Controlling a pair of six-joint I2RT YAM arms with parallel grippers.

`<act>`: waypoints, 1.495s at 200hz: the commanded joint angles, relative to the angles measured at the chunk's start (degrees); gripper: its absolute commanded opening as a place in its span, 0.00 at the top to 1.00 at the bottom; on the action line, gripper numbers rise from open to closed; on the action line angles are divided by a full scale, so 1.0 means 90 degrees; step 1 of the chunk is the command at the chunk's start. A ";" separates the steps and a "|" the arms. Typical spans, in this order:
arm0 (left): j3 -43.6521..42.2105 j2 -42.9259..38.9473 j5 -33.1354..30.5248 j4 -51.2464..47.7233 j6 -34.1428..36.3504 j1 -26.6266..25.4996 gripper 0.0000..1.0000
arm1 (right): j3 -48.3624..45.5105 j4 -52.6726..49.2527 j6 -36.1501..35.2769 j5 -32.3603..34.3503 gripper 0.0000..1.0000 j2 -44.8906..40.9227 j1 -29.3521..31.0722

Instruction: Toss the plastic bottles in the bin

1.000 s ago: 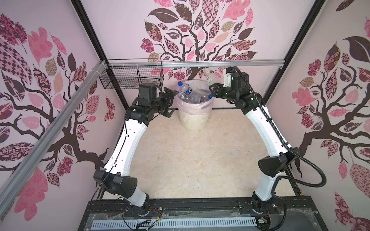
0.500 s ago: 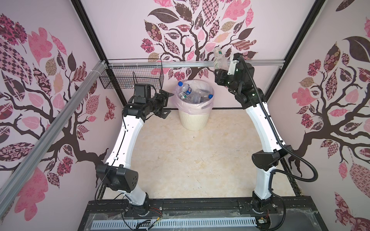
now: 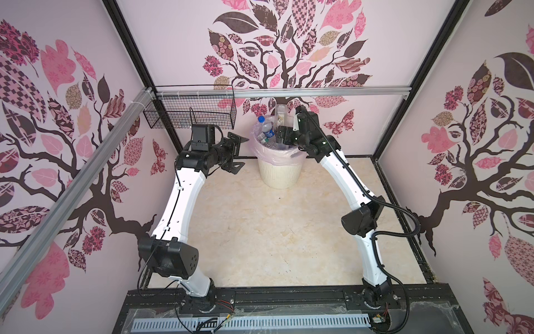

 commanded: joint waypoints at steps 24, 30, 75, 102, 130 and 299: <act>-0.0106 -0.0132 0.0043 0.0121 0.0119 0.0013 0.03 | -0.0095 0.0257 -0.0152 0.0378 0.00 -0.1068 -0.0090; -0.0095 -0.0129 0.0036 0.0108 0.0128 0.0013 0.03 | -0.0095 0.0231 -0.0173 0.0403 0.00 -0.1114 -0.0082; -0.0217 -0.0285 -0.0054 0.0092 0.0156 -0.0048 0.03 | -0.0373 0.0155 -0.0060 0.0728 0.00 -0.1496 -0.0171; -0.0425 -0.0428 -0.0074 0.0131 0.0160 -0.0042 0.03 | -0.0421 0.0014 0.0104 0.0745 0.01 -0.1607 -0.0306; -0.0466 -0.0478 -0.0147 0.0089 0.0343 -0.0047 0.03 | -0.0625 -0.0075 0.0084 0.0797 0.00 -0.1752 -0.0318; -0.2901 -0.1336 -0.5108 0.1887 0.4679 0.0056 0.03 | -0.6619 0.1170 -0.0374 0.2297 0.01 -0.4841 -0.1332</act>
